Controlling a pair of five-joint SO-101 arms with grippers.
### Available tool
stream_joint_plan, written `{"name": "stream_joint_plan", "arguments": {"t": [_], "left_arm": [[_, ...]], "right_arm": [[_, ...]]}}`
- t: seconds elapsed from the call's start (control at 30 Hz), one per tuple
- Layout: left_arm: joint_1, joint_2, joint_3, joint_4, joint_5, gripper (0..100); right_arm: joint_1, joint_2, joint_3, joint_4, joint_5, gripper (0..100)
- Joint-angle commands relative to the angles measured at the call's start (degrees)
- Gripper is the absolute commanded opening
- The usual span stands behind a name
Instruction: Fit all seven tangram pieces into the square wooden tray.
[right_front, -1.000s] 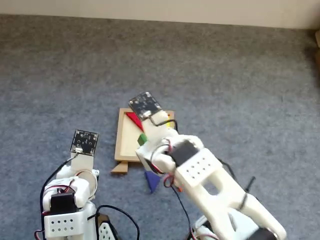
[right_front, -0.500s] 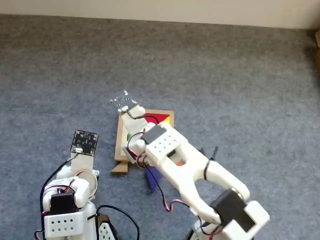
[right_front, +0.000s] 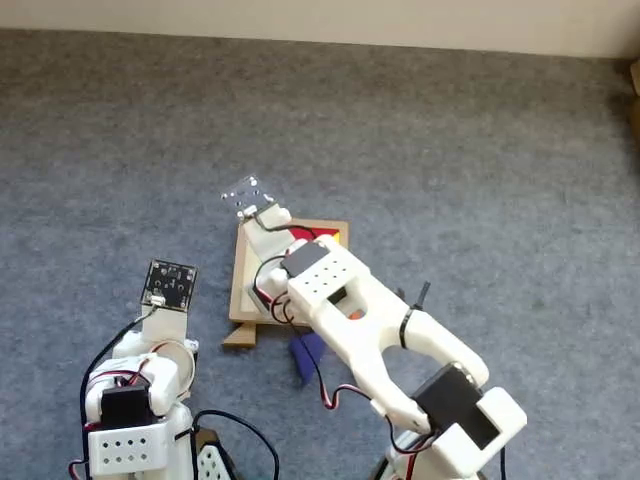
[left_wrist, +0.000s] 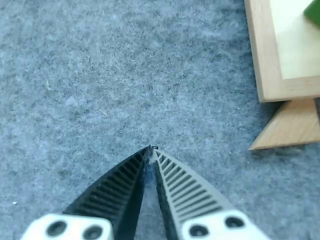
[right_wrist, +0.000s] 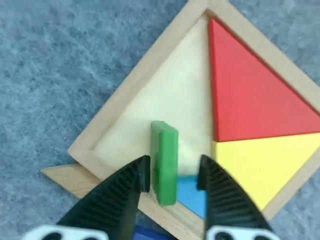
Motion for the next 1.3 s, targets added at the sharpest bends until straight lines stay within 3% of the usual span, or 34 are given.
{"name": "stream_joint_plan", "arguments": {"t": [0.0, 0.5, 0.67, 0.9, 1.13, 1.27], "left_arm": [[-0.7, -2.7, 1.2, 0.4, 0.5, 1], [-0.8, -2.7, 1.2, 0.4, 0.5, 1], [-1.9, -2.7, 1.2, 0.4, 0.5, 1], [-3.3, -2.7, 1.2, 0.4, 0.5, 1], [-3.2, -2.7, 1.2, 0.4, 0.5, 1], [-3.0, -2.7, 1.2, 0.4, 0.5, 1]], "right_arm": [[2.1, -0.8, -3.3, -0.7, 0.3, 18.5], [5.5, -13.1, -1.5, -0.9, 0.6, 17.8], [5.1, -13.1, 0.2, -6.9, 0.6, 3.9], [4.2, -6.6, 4.4, -15.4, 0.7, 0.5], [4.2, 2.1, 4.5, -15.3, 1.0, 0.5], [3.9, 1.0, 4.8, -13.5, 5.8, 0.5]]}}
